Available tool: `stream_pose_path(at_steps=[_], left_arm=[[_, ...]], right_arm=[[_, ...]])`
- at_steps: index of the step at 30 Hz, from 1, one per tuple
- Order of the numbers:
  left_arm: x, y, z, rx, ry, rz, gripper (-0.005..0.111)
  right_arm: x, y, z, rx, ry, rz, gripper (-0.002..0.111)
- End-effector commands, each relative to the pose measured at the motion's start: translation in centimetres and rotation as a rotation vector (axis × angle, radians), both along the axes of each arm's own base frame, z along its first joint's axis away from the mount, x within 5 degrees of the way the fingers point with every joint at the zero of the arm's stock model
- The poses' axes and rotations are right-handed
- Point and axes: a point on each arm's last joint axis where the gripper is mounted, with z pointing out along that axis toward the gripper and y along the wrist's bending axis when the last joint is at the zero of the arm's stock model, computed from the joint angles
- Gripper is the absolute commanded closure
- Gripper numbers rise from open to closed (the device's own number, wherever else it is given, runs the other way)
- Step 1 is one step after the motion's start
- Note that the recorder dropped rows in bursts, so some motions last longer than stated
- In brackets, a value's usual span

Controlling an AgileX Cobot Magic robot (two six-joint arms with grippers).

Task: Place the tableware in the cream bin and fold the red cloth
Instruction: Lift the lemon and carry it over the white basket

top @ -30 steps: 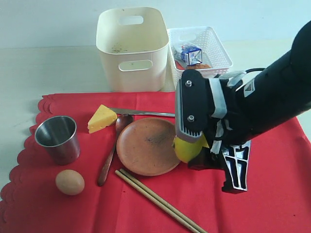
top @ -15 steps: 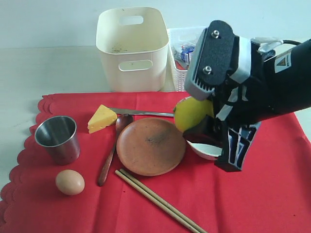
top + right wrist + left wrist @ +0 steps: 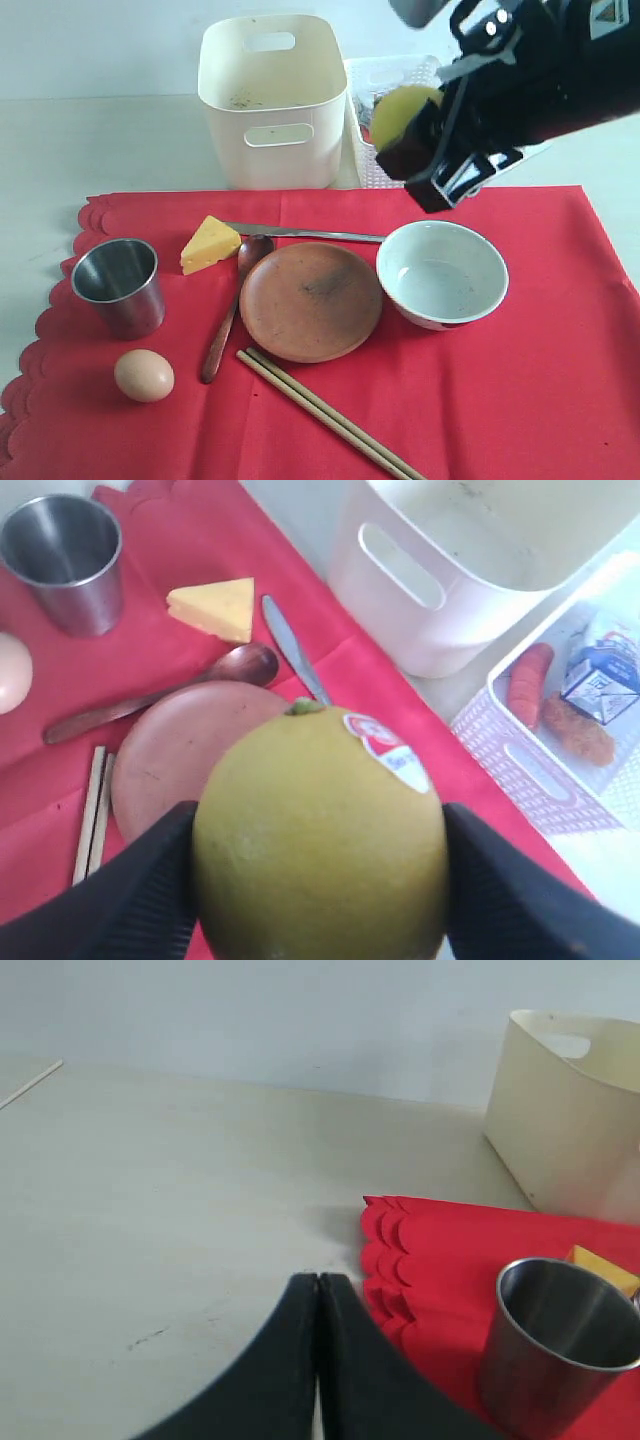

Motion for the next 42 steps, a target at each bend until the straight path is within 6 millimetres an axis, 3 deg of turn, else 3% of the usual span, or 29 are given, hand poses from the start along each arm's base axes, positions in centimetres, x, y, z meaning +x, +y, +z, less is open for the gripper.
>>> stream_pose_path(at_steps=[1,11,20,34,42], left_arm=[[0.0,0.0,0.0,-0.002,-0.007,-0.006,0.106],[0.0,0.0,0.0,-0.002,-0.007,-0.006,0.106],[0.0,0.0,0.0,-0.002,-0.007,-0.006,0.106],[0.0,0.0,0.0,-0.002,-0.007,-0.006,0.106],[0.0,0.0,0.0,-0.002,-0.007,-0.006,0.106]], right_arm=[[0.7,0.0,2.0,0.016,0.025,-0.072,0.108],[4.1,-0.8,3.5,0.009,0.089,-0.189,0.108],[7.6,-1.8,2.8,0.040,0.175,-0.269,0.108],[14.4,-4.3,-2.3,0.005,0.304,-0.363,0.108],[18.7,-4.6,-5.0,0.023,0.355,-0.378,0.108]])
